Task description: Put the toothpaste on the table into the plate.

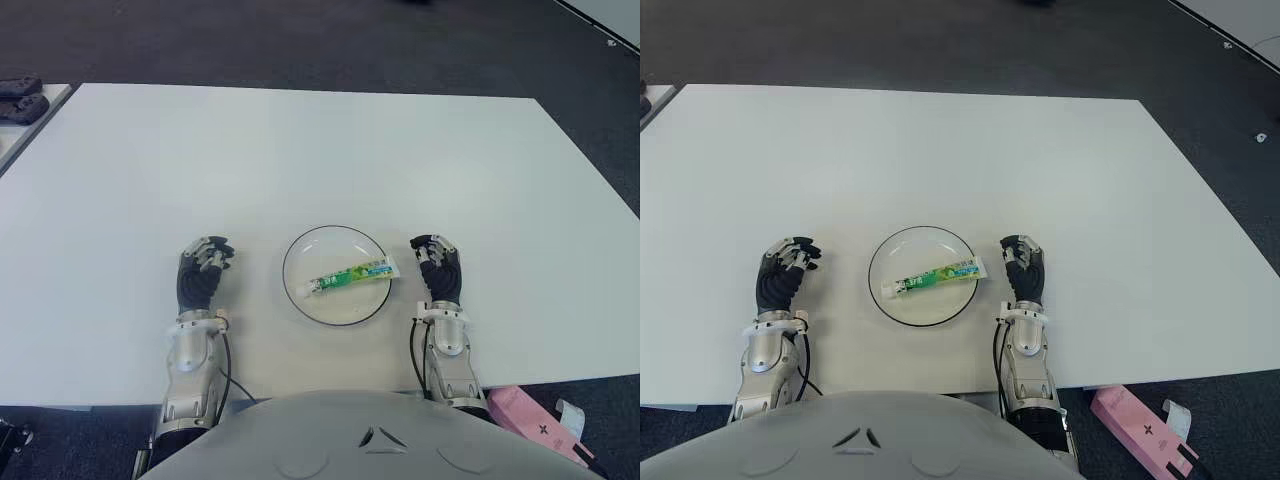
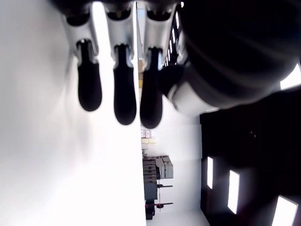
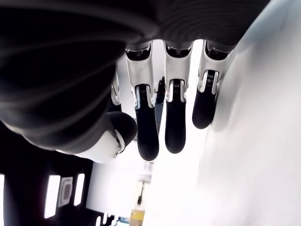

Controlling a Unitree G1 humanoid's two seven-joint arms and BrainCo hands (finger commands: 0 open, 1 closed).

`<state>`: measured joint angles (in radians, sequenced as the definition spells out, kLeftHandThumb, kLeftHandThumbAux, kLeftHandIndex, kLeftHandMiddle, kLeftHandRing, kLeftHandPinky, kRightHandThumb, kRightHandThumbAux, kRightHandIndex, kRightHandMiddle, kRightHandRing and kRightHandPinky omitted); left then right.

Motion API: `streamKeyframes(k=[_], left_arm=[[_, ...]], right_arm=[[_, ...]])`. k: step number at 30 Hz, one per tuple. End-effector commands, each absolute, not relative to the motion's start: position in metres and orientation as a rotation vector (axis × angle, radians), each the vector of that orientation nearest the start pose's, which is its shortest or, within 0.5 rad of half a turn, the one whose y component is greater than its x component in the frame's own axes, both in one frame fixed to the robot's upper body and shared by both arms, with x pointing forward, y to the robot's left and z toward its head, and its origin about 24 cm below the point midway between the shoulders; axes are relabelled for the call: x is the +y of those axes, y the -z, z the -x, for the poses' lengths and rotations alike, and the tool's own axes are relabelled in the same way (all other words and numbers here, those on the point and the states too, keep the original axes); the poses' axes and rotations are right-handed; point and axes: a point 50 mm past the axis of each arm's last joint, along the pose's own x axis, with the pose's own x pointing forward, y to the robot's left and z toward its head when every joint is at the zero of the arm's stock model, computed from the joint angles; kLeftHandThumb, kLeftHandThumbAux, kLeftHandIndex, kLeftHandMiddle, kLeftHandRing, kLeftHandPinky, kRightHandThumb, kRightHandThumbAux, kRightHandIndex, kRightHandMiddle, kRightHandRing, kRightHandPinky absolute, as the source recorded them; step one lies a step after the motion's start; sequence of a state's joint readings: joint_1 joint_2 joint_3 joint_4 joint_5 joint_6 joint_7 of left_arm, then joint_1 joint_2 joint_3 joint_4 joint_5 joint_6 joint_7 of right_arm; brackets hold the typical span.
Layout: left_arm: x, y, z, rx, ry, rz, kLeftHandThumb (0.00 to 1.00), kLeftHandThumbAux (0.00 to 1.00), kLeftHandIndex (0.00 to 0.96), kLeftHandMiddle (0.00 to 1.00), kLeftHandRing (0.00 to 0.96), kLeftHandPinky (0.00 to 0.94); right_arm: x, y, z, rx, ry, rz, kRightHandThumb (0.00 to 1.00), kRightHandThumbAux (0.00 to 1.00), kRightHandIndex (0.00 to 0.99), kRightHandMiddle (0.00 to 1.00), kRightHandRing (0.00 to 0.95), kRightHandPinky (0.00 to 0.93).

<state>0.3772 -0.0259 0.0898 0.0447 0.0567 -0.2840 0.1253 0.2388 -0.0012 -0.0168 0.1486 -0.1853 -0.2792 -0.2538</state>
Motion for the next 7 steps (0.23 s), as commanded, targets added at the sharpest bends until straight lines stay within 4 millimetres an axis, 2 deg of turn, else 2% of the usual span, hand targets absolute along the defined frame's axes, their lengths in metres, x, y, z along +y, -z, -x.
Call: streamKeyframes(k=[1,7], left_arm=[[0.1895,0.0194,-0.1586,0.158,-0.269,-0.074,0.707,0.719,0.431,0.519,0.512,0.514],[0.1886,0.0195,-0.1586,0.159,-0.26,-0.069,0.706,0.719,0.431,0.523,0.515,0.52]], right_arm=[[-0.1717,0.0174,-0.1874,0.105,0.277,0.2,0.706,0.727,0.424,0.474,0.465,0.474],[-0.1709,0.0161,-0.1868,0.105,0.288,0.198,0.706,0.727,0.424,0.479,0.47,0.478]])
